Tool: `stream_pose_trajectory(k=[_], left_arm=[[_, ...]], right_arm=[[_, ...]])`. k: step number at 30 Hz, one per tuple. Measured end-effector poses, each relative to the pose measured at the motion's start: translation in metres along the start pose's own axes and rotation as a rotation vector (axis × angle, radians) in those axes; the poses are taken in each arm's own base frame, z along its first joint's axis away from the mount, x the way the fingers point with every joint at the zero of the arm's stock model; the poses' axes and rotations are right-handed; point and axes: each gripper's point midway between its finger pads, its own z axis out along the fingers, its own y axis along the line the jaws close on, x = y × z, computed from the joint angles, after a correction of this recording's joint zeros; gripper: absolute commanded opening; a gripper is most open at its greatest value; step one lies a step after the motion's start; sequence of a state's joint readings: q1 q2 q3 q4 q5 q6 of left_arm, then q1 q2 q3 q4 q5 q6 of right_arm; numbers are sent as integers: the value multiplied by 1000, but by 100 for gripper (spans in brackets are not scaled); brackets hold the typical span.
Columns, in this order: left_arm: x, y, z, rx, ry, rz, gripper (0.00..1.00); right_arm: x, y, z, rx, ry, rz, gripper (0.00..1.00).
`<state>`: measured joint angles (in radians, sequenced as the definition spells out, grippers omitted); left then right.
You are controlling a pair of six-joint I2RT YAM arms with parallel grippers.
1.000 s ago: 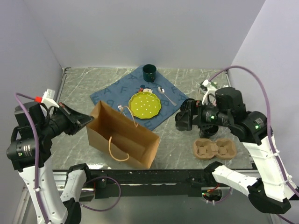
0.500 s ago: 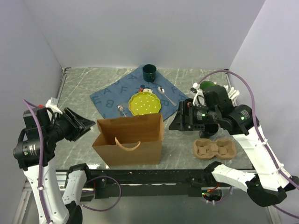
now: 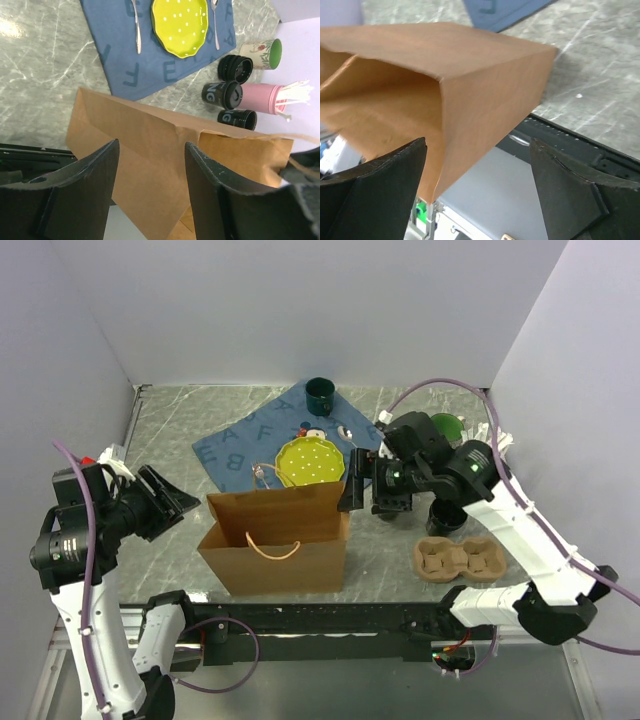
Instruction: Pack the takeout coffee
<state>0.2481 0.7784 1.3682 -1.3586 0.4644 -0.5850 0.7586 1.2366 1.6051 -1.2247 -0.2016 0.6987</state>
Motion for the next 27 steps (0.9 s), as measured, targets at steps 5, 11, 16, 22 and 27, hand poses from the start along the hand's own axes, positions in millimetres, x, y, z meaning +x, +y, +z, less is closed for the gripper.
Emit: stream_pose_trajectory(k=[5, 11, 16, 22, 27], left_arm=[[0, 0, 2, 5, 17, 30, 63], [5, -6, 2, 47, 45, 51, 63], [15, -5, 5, 76, 84, 56, 63], [22, -6, 7, 98, 120, 51, 65], [12, -21, -1, 138, 97, 72, 65]], right_arm=[[-5, -6, 14, 52, 5, -1, 69], [-10, 1, 24, 56, 12, -16, 43], [-9, 4, 26, 53, 14, -12, 20], [-10, 5, 26, 51, 11, -6, 2], [-10, 6, 25, 45, 5, -8, 0]])
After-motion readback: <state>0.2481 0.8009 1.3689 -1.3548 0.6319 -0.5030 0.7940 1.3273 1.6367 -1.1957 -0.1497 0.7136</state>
